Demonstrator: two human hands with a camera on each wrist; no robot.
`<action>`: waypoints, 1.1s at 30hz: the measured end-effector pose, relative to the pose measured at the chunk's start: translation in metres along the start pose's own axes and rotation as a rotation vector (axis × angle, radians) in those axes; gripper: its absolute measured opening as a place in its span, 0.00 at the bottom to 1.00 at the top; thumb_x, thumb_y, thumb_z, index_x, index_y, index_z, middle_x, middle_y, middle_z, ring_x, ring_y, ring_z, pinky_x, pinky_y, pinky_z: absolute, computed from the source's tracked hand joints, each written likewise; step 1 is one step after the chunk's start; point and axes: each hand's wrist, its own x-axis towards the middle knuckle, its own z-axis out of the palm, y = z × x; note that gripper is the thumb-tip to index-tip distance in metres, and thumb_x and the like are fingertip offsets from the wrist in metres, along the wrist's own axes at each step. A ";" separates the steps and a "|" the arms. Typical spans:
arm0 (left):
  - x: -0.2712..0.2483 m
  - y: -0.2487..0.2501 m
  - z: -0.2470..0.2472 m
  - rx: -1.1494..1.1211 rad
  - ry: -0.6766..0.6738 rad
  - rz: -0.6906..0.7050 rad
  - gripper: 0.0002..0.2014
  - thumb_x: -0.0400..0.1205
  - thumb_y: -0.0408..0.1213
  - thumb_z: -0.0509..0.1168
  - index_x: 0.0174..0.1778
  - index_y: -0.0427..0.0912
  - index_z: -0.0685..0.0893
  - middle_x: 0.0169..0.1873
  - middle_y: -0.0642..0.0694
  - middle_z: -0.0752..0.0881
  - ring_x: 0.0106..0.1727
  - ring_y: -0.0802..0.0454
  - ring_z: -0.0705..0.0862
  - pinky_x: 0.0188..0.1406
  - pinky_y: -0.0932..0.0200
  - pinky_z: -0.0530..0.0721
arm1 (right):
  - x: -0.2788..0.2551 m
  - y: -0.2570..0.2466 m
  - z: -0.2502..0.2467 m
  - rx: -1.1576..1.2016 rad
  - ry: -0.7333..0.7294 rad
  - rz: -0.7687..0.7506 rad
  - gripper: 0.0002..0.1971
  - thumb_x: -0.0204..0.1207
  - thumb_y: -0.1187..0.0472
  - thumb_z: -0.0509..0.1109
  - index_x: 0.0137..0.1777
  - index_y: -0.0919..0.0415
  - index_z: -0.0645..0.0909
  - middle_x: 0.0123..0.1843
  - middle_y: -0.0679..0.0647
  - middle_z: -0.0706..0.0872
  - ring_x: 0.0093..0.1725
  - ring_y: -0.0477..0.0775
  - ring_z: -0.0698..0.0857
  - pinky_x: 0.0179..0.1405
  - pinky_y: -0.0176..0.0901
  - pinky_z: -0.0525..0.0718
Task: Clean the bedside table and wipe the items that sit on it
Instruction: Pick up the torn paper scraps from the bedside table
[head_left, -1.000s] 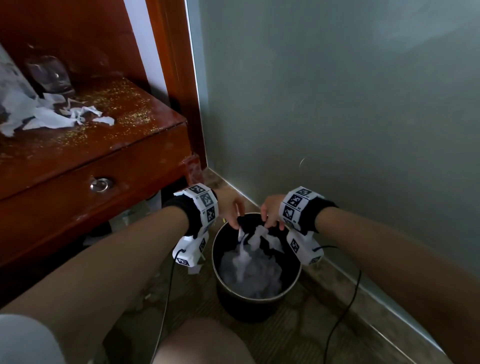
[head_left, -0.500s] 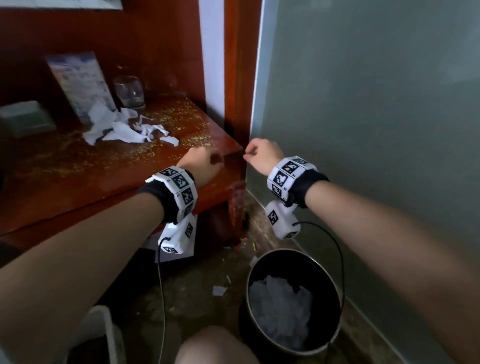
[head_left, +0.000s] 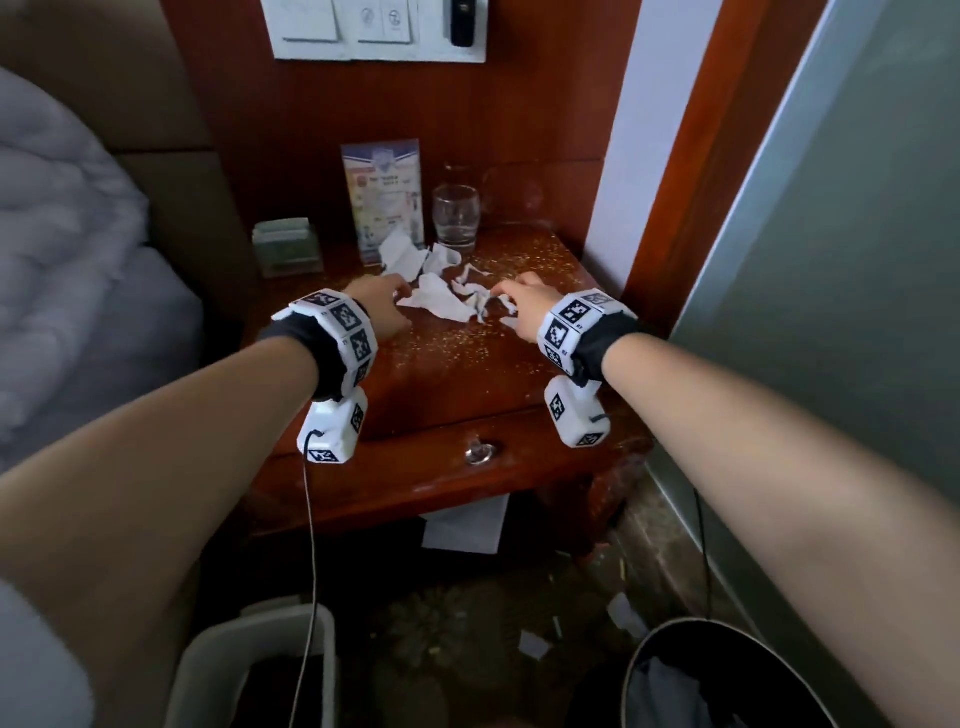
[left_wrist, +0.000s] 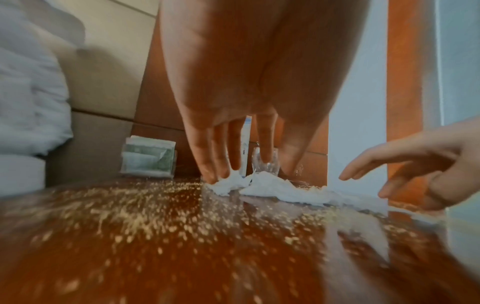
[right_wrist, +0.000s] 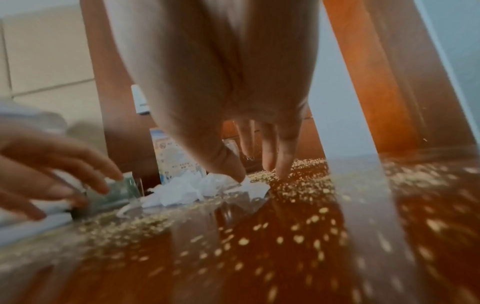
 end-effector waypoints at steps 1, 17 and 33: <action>0.004 0.001 -0.001 0.033 -0.013 0.020 0.25 0.80 0.39 0.66 0.73 0.43 0.72 0.69 0.35 0.75 0.67 0.37 0.77 0.59 0.50 0.77 | 0.007 0.001 0.001 -0.028 -0.006 -0.035 0.27 0.79 0.69 0.63 0.77 0.53 0.66 0.81 0.60 0.59 0.70 0.65 0.75 0.53 0.41 0.77; 0.030 0.004 0.007 0.216 -0.127 0.217 0.17 0.81 0.29 0.60 0.65 0.43 0.82 0.67 0.40 0.81 0.67 0.41 0.80 0.67 0.51 0.77 | 0.027 -0.014 -0.006 -0.326 -0.075 -0.066 0.13 0.79 0.66 0.64 0.62 0.59 0.80 0.65 0.62 0.80 0.60 0.65 0.82 0.57 0.52 0.81; -0.006 0.025 -0.005 -0.060 0.103 0.198 0.06 0.78 0.30 0.66 0.48 0.38 0.87 0.52 0.42 0.87 0.56 0.44 0.84 0.56 0.52 0.85 | -0.032 0.015 -0.038 0.136 0.166 0.121 0.07 0.77 0.70 0.65 0.46 0.59 0.83 0.30 0.53 0.83 0.26 0.50 0.81 0.26 0.37 0.81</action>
